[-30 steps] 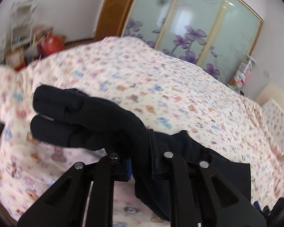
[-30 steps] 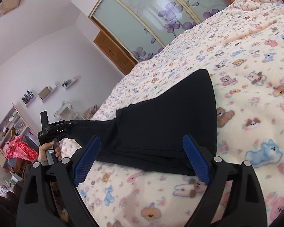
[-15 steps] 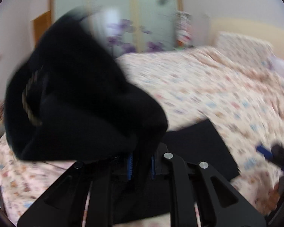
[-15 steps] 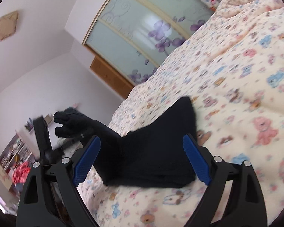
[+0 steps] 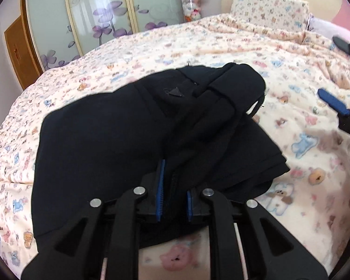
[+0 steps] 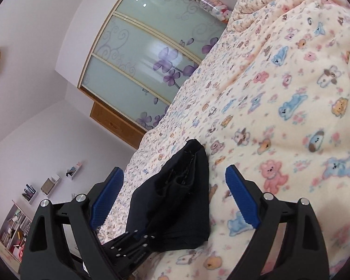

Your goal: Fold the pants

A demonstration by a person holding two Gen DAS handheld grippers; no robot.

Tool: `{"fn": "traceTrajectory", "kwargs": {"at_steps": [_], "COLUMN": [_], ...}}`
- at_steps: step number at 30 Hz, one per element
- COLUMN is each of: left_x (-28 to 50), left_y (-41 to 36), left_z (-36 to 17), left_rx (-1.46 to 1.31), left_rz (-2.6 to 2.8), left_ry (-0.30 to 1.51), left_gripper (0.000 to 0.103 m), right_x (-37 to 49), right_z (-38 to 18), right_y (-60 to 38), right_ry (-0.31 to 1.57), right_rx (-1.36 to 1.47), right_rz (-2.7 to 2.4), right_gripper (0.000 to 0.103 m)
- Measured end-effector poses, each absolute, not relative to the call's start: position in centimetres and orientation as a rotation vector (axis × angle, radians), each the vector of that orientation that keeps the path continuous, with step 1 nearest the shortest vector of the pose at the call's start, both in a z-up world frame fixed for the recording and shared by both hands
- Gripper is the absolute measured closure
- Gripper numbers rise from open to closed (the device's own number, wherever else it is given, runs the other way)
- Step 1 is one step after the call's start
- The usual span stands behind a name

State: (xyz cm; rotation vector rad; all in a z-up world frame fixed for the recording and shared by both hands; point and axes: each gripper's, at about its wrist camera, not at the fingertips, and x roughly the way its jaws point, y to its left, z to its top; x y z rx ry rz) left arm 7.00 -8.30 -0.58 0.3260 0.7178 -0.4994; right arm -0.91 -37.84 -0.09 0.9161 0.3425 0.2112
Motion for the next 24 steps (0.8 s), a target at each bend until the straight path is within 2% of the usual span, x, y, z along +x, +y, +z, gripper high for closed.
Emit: {"fn": "traceTrajectory", "kwargs": {"at_steps": [7, 13, 15, 17, 19, 20, 24], "left_x": [4.6, 4.0, 3.9, 3.2, 1.5, 0.8, -0.9], "left_y": [-6.4, -7.5, -7.9, -7.9, -7.6, -7.5, -5.3], "left_z": [0.2, -1.7, -1.7, -1.5, -1.0, -0.9, 0.1], "left_rx": [0.3, 0.364, 0.388, 0.368, 0.371, 0.376, 0.295], "left_rz": [-0.534, -0.528, -0.527, -0.609, -0.636, -0.641, -0.651], "left_ry": [0.629, 0.657, 0.661, 0.676, 0.629, 0.61, 0.579], "left_gripper": [0.089, 0.085, 0.076, 0.032, 0.018, 0.012, 0.006], "right_x": [-0.8, 1.0, 1.8, 2.6, 2.9, 3.0, 3.1], "right_z": [0.1, -1.2, -1.8, -2.6, -3.0, -3.1, -3.1], "right_y": [-37.1, -36.1, -35.6, -35.0, -34.5, -34.3, -33.4], "right_ry": [0.357, 0.464, 0.513, 0.577, 0.602, 0.606, 0.607], "right_rx": [0.873, 0.926, 0.951, 0.984, 0.993, 0.992, 0.971], "right_rz": [0.221, 0.356, 0.407, 0.455, 0.471, 0.476, 0.49], "right_gripper": [0.012, 0.012, 0.012, 0.012, 0.012, 0.012, 0.012]}}
